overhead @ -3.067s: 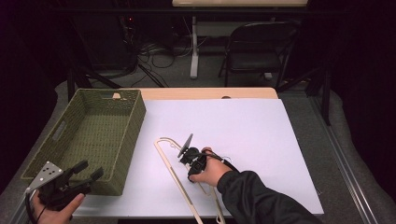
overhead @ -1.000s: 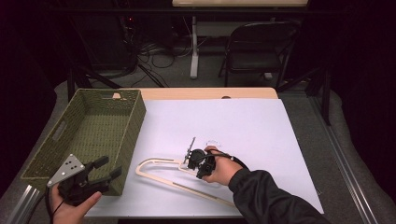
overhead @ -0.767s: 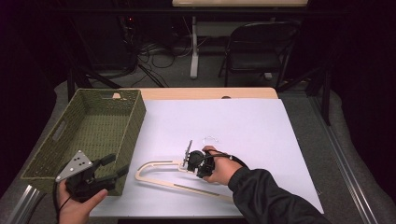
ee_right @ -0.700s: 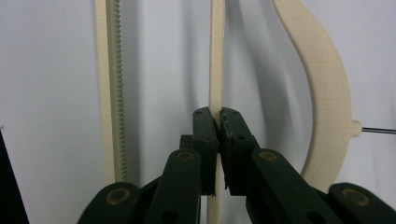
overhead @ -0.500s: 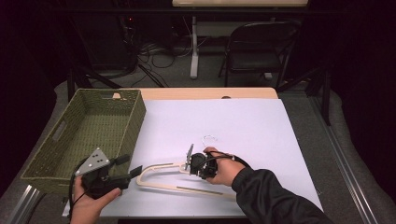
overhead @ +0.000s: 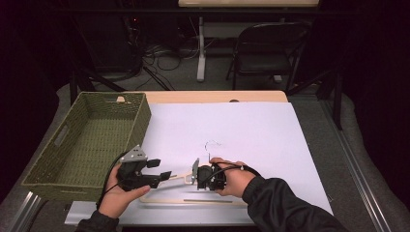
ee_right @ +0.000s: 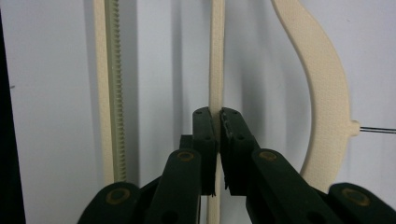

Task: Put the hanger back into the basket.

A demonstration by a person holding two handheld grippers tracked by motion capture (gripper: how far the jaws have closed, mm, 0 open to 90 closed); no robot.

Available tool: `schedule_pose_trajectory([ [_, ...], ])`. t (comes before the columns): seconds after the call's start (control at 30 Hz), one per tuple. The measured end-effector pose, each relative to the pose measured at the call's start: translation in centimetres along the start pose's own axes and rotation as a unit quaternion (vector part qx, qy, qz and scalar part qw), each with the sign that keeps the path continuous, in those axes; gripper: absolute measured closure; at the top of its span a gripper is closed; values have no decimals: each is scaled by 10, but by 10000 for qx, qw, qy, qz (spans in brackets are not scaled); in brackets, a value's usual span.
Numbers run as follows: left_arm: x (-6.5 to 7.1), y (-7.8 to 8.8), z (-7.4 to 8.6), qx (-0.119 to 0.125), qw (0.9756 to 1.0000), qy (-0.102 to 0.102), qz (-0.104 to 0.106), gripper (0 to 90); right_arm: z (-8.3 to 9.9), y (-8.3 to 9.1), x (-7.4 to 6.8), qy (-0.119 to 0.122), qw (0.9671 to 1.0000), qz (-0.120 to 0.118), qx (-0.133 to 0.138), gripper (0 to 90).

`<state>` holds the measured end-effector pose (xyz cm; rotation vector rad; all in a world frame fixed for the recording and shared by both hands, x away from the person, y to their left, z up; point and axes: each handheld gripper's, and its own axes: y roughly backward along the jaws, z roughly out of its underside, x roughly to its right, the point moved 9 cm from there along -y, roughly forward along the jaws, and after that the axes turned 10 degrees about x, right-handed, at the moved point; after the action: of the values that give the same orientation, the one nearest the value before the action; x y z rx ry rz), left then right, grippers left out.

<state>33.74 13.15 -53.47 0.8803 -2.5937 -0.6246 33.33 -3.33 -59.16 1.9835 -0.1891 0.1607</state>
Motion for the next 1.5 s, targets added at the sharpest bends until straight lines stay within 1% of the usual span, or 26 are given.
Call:
schedule_pose_trajectory([
  [0.1,-2,-12,0,-247,9996,-83,98,361,0,-1,-1,71,10000,25,-15,852],
  [0.17,-3,-17,1,-352,9992,-141,113,361,0,-1,-2,119,9999,43,-7,852],
  [0.2,-4,-21,2,-450,9987,-191,138,360,-1,-1,-2,160,9999,45,-1,852],
  [0.27,-7,-27,3,-554,9982,-213,132,361,-1,-1,-3,193,9998,87,11,852],
  [0.3,-8,-31,4,-620,9978,-186,121,361,-1,0,-3,224,9997,87,6,852],
  [0.33,-9,-33,5,-695,9973,-203,142,360,-1,0,-3,269,9996,106,19,852],
  [0.37,-8,-38,6,-739,9970,-156,187,362,-1,0,-3,277,9996,109,15,852],
  [0.43,-8,-43,7,-827,9961,-182,259,381,-2,0,-4,325,9994,137,16,852],
  [0.5,-6,-49,10,-962,9946,-147,353,387,-2,0,-4,356,9992,160,25,852],
  [0.57,-5,-55,11,-1032,9937,-122,417,390,-2,1,-5,382,9991,166,21,852],
  [0.7,-2,-63,12,-1133,9922,-188,476,416,-2,1,-5,403,9990,194,37,852],
  [0.77,-1,-66,13,-1167,9918,-163,500,431,-2,1,-5,421,9989,201,43,852],
  [0.8,0,-68,13,-1187,9913,-148,543,447,-2,1,-5,392,9990,203,32,852],
  [0.83,2,-69,14,-1227,9906,-109,592,466,-2,0,-5,439,9988,199,39,852],
  [0.9,5,-72,16,-1276,9896,-106,655,479,-2,0,-5,450,9988,203,41,852],
  [1.03,10,-78,16,-1323,9884,-136,730,505,-2,0,-6,453,9987,216,15,852],
  [1.07,11,-81,17,-1353,9879,-178,736,511,-3,0,-6,452,9987,218,14,852],
  [1.2,15,-88,20,-1520,9848,-254,796,557,-4,-1,-6,514,9983,252,45,852],
  [1.23,16,-90,22,-1576,9838,-252,814,579,-4,-1,-7,501,9984,246,54,852],
  [1.27,16,-91,23,-1612,9835,-269,778,600,-4,-1,-7,488,9985,248,45,851],
  [1.3,16,-92,24,-1646,9828,-291,785,619,-4,-1,-7,517,9983,248,53,852],
  [1.33,16,-93,26,-1714,9818,-337,745,642,-4,-1,-7,515,9983,256,49,852],
  [1.37,15,-93,27,-1771,9805,-376,760,681,-4,-1,-7,518,9983,253,40,851],
  [1.4,16,-94,27,-1759,9811,-345,731,705,-5,-1,-7,515,9983,251,43,852],
  [1.47,16,-94,28,-1765,9810,-387,712,769,-5,-2,-8,498,9985,233,57,851],
  [1.5,16,-94,28,-1780,9806,-411,707,771,-5,-2,-8,491,9985,245,53,851],
])
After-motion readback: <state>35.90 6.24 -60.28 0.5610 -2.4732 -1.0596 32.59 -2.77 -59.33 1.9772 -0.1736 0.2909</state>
